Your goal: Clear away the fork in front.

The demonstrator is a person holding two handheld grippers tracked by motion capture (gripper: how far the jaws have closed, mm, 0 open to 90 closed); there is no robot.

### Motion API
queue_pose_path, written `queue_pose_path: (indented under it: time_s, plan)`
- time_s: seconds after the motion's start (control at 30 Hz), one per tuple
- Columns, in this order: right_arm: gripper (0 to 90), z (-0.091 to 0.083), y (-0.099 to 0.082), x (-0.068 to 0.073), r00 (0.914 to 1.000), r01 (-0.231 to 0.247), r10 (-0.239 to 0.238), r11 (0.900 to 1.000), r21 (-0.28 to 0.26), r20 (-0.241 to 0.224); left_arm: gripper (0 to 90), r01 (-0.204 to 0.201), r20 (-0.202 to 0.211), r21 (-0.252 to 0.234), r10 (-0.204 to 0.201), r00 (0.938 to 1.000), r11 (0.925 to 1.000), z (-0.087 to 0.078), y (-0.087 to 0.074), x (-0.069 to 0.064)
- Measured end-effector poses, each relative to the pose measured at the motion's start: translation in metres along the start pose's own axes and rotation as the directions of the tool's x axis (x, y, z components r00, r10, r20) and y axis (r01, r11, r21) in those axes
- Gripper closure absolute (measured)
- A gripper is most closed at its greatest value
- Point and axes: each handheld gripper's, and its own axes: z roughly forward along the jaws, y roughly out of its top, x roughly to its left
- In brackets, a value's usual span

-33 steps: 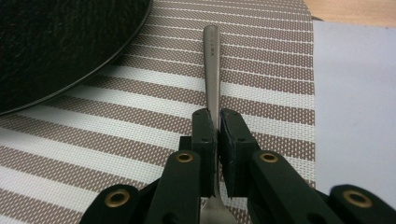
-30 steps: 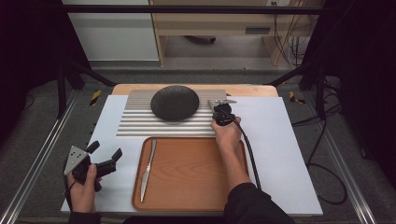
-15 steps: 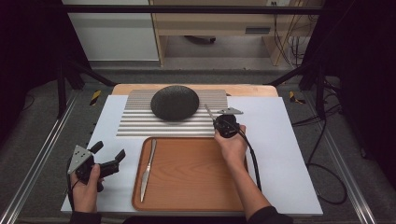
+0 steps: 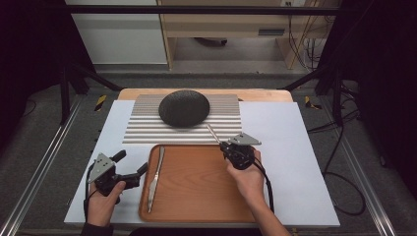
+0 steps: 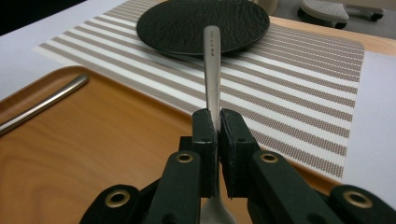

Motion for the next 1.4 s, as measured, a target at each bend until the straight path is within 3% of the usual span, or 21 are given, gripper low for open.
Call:
queue_pose_path:
  time_s: [0.27, 0.47, 0.73, 0.93, 1.1, 1.2, 1.3, 1.4]
  plan:
    - [85.0, -0.017, -0.022, 0.008, 0.9988, 0.003, -0.005, 0.9993, -0.038, -0.048, 2.5, -0.055, 0.093, 0.006, 0.054, 0.9942, 0.9985, 0.021, 0.015, -0.034]
    - [84.9, -0.018, -0.027, 0.014, 0.9959, 0.003, -0.009, 0.9979, -0.065, -0.090, 2.9, -0.048, 0.154, 0.015, 0.045, 0.9871, 0.9987, 0.042, 0.027, -0.049]
    - [84.9, -0.026, -0.022, 0.027, 0.9929, 0.026, -0.038, 0.9934, -0.112, -0.112, 3.1, -0.032, 0.199, 0.034, 0.024, 0.9796, 0.9989, 0.059, 0.039, -0.054]
    - [85.0, -0.027, -0.022, 0.041, 0.9901, 0.048, -0.063, 0.9910, -0.125, -0.126, 4.5, 0.013, 0.225, 0.039, -0.022, 0.9742, 0.9991, 0.069, 0.042, -0.053]
    - [84.9, -0.023, -0.020, 0.051, 0.9882, 0.056, -0.074, 0.9893, -0.135, -0.134, 9.4, 0.061, 0.245, 0.051, -0.072, 0.9668, 0.9968, 0.079, 0.044, -0.053]
    - [85.0, -0.021, -0.019, 0.057, 0.9871, 0.062, -0.082, 0.9874, -0.145, -0.138, 11.0, 0.062, 0.247, 0.065, -0.077, 0.9661, 0.9959, 0.084, 0.045, -0.054]
    - [84.9, -0.020, -0.018, 0.062, 0.9860, 0.064, -0.086, 0.9860, -0.154, -0.143, 17.1, 0.076, 0.262, 0.075, -0.093, 0.9606, 0.9943, 0.087, 0.044, -0.056]
    - [84.9, -0.020, -0.016, 0.065, 0.9853, 0.061, -0.086, 0.9841, -0.167, -0.147, 21.7, 0.078, 0.259, 0.086, -0.098, 0.9609, 0.9932, 0.090, 0.043, -0.058]
